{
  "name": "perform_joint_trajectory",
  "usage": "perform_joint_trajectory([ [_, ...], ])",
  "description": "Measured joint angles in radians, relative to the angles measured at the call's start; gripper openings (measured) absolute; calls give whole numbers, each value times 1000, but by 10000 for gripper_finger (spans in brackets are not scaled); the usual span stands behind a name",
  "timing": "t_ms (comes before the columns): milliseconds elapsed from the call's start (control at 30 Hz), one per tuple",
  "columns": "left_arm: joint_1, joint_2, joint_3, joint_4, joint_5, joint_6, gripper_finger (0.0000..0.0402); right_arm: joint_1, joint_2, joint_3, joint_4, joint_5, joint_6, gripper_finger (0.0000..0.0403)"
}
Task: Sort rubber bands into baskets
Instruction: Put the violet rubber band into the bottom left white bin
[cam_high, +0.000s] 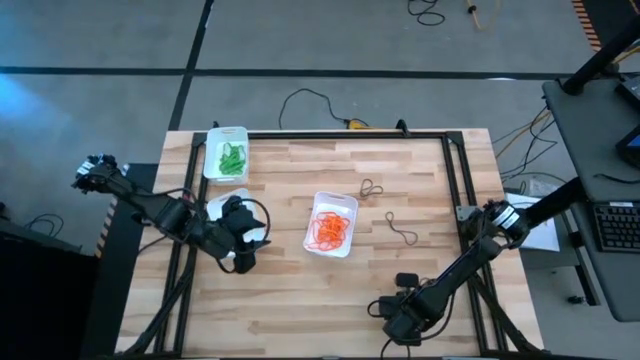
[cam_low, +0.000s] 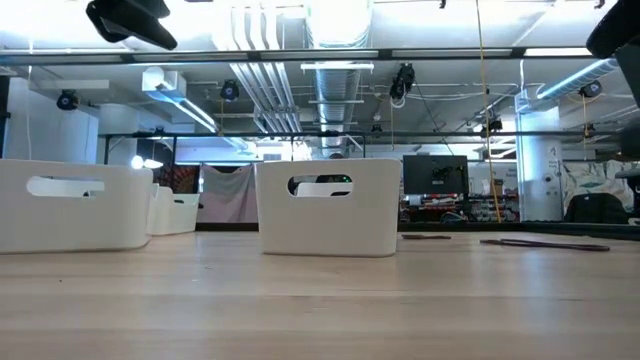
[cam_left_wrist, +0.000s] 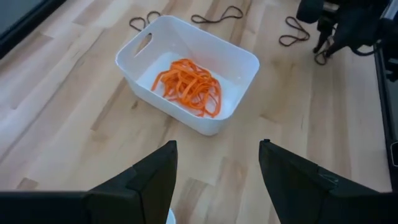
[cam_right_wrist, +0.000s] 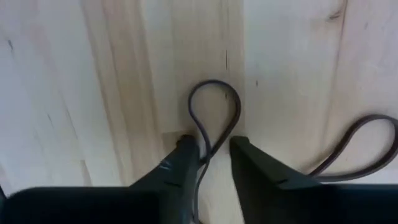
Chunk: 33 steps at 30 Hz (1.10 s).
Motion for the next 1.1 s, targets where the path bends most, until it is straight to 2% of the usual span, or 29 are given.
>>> perform_joint_trajectory([
  [200, -4, 2, 0, 12, -22, 0, 210, -8, 2, -1, 6, 3, -7, 19],
  [467, -6, 16, 0, 18, -39, -4, 210, -23, -10, 47, -32, -6, 15, 12],
  [767, -6, 62, -2, 32, -58, 12, 210, -102, -52, 244, -125, 38, -68, 12],
  [900, -6, 93, -20, 115, -60, 60, 210, -192, -72, 391, -243, 116, -236, 12],
  [1033, 15, 105, -51, 253, 2, 128, 210, -322, -83, 513, -335, 208, -497, 12],
  [1100, 44, 104, -64, 264, 12, 142, 210, -405, -91, 557, -342, 263, -624, 12],
])
